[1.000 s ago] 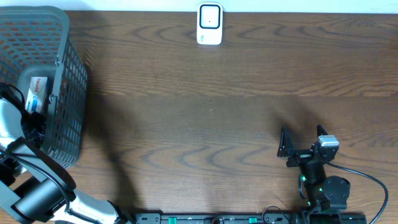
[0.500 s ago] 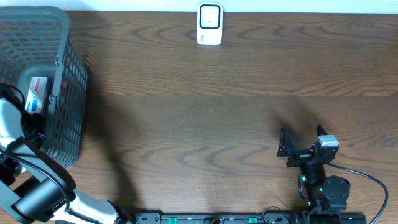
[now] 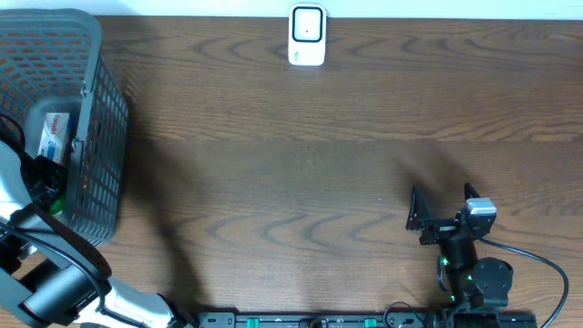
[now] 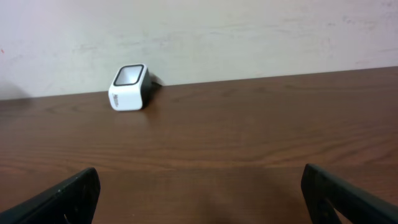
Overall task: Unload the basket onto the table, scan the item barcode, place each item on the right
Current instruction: 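Lower the left gripper onto the green-capped jar and grasp it, then lift the jar out of the basket with the left gripper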
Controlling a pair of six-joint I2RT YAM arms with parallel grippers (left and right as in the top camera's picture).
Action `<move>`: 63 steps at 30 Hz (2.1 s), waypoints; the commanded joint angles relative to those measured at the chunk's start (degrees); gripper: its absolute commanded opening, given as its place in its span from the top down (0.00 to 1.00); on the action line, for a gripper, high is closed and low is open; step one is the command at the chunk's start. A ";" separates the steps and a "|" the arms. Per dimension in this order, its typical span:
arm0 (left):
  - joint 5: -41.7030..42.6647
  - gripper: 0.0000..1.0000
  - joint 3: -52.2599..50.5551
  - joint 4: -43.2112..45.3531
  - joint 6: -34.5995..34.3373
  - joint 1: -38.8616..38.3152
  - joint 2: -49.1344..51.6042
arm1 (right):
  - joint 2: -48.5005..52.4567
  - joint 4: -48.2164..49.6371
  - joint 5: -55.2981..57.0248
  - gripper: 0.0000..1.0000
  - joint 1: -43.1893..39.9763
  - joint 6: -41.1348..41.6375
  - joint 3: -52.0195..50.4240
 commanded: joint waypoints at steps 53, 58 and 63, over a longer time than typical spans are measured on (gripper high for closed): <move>35.74 0.43 10.54 10.23 -6.12 -3.48 -29.46 | -0.11 -0.24 -0.28 0.01 0.28 -0.83 -0.04; 35.71 0.43 10.54 10.62 -6.12 -9.07 -29.44 | -0.11 -0.24 -0.28 0.01 0.28 -0.83 -0.04; 35.65 0.43 10.54 12.22 -6.12 -16.39 -29.35 | -0.11 -0.24 -0.28 0.01 0.28 -0.83 -0.04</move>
